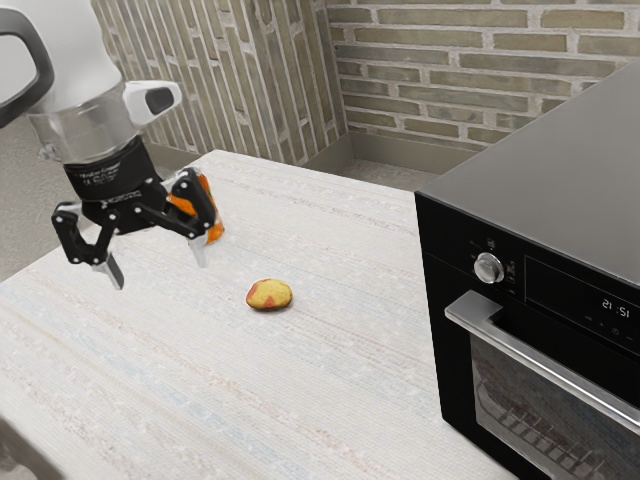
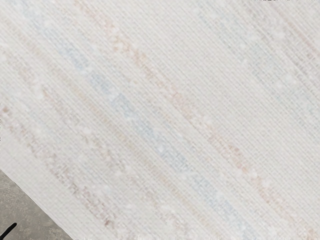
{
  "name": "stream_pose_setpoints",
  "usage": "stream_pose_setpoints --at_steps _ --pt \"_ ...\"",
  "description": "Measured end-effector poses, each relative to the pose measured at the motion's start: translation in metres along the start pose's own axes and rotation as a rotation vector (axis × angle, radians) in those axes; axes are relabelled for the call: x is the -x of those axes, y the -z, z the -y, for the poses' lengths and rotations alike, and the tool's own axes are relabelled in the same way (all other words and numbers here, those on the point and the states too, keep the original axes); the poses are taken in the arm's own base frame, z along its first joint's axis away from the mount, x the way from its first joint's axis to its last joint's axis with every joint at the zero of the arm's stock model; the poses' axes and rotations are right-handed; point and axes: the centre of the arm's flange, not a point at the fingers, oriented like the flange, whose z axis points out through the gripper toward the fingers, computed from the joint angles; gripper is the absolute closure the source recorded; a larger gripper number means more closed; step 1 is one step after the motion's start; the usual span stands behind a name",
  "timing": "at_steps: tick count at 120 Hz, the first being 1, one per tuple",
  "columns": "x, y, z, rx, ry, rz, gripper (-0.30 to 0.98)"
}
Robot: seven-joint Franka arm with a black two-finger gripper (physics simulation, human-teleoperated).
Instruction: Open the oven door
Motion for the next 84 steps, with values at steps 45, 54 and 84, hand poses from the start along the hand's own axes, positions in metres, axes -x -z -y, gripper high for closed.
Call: stream_pose_setpoints --at_steps 45,54,84 --pt "0.146 -0.003 0.101 0.329 -0.095 -0.127 0.0" --pt "0.154 -0.009 0.057 0.399 -0.085 -0.113 0.0" --pt "0.188 -0.025 -0.038 0.543 0.088 -0.089 0.0"
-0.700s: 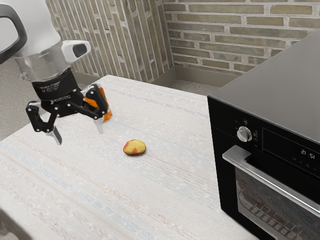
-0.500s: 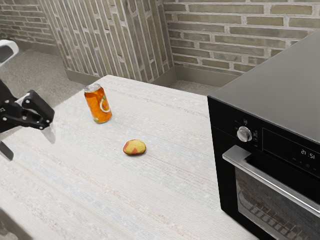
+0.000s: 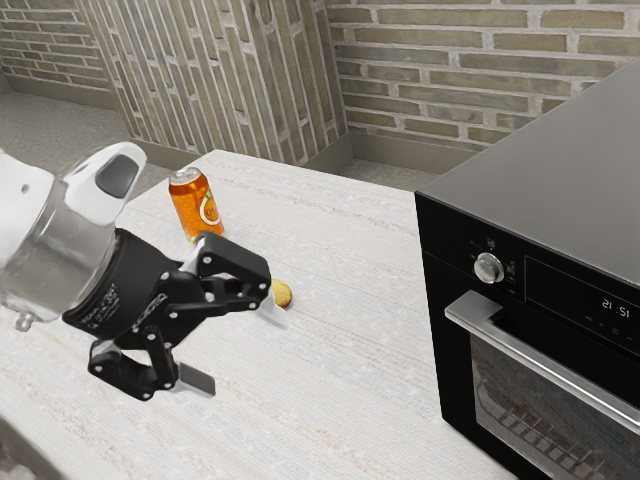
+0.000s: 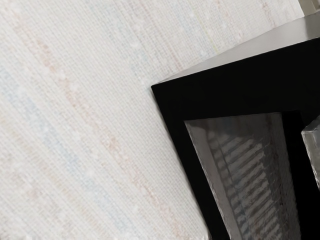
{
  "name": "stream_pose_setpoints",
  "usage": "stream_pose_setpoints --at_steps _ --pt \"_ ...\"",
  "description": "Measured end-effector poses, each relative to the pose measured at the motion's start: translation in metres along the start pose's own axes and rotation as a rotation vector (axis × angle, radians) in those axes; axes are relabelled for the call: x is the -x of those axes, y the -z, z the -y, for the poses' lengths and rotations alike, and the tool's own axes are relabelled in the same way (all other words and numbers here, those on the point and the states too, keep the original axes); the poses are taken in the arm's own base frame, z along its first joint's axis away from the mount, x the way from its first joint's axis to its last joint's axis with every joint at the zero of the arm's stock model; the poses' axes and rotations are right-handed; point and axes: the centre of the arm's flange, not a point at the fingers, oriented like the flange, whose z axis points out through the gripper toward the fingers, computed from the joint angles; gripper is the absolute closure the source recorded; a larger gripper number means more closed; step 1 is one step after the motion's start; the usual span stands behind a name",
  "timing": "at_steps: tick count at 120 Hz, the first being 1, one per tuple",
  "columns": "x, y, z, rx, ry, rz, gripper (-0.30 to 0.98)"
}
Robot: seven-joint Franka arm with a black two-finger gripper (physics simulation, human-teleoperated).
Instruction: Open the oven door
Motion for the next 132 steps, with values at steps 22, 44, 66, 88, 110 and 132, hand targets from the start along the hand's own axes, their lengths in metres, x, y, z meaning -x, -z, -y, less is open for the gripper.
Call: stream_pose_setpoints --at_steps 22,44,66,88,110,132 --pt "0.022 -0.04 -0.044 0.046 0.117 0.019 0.0" --pt "0.038 -0.066 -0.064 0.078 0.219 0.038 0.0" --pt "0.04 -0.086 -0.088 0.092 0.312 0.041 0.0" --pt "0.054 -0.109 -0.097 0.075 0.359 0.039 0.0" --pt "0.052 -0.126 -0.108 0.067 0.408 0.035 0.0" --pt "0.049 -0.144 -0.109 0.049 0.439 0.031 0.0"
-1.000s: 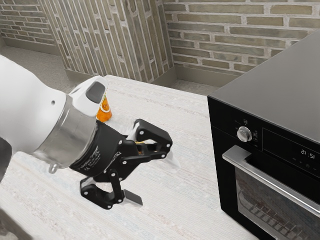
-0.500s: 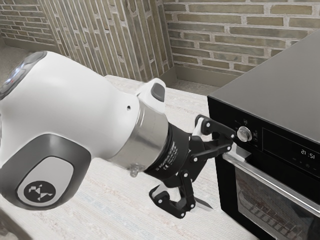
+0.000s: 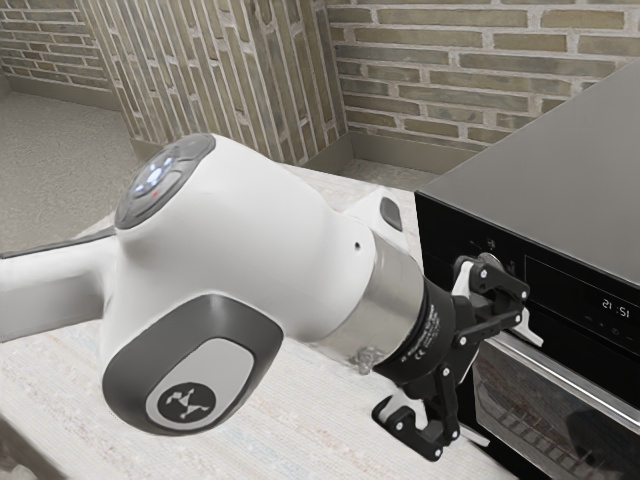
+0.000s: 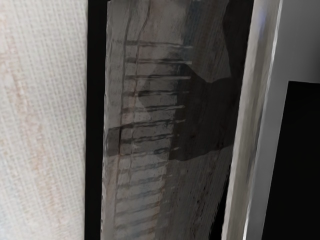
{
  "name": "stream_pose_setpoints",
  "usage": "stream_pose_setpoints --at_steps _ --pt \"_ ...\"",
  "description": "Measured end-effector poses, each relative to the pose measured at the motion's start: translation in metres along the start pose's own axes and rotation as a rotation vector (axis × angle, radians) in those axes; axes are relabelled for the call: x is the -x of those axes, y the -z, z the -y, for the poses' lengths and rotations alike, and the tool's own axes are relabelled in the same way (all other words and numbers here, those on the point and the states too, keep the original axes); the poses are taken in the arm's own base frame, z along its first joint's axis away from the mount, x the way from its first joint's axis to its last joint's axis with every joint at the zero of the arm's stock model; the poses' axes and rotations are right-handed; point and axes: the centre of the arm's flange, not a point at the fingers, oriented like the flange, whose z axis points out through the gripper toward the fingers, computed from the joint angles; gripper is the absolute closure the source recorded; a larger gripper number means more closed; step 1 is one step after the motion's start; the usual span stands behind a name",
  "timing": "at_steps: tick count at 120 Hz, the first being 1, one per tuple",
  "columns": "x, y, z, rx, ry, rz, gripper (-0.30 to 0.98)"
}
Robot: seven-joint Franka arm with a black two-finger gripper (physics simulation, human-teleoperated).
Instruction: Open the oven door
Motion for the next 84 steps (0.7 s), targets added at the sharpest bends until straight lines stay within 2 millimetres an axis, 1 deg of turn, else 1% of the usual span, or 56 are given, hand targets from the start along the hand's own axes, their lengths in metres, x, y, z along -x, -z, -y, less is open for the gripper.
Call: stream_pose_setpoints --at_steps 13,32,40,47,58,64,71,75,79,84 --pt "-0.005 -0.017 0.0 -0.02 0.018 -0.009 0.0" --pt "-0.012 -0.032 0.002 -0.045 0.059 -0.001 0.0" --pt "-0.027 -0.031 0.009 -0.052 0.089 -0.009 0.0" --pt "-0.036 -0.018 0.025 -0.045 0.101 -0.022 0.0" --pt "-0.036 0.003 0.053 -0.017 0.087 -0.053 0.01" --pt "-0.036 0.02 0.071 0.018 0.092 -0.079 0.01" --pt "-0.025 0.053 0.104 0.123 0.097 -0.153 0.02" --pt "-0.015 0.066 0.122 0.183 0.1 -0.196 0.03" --pt "-0.007 0.072 0.134 0.225 0.106 -0.227 0.03" --pt "-0.003 0.072 0.14 0.244 0.119 -0.24 0.03"
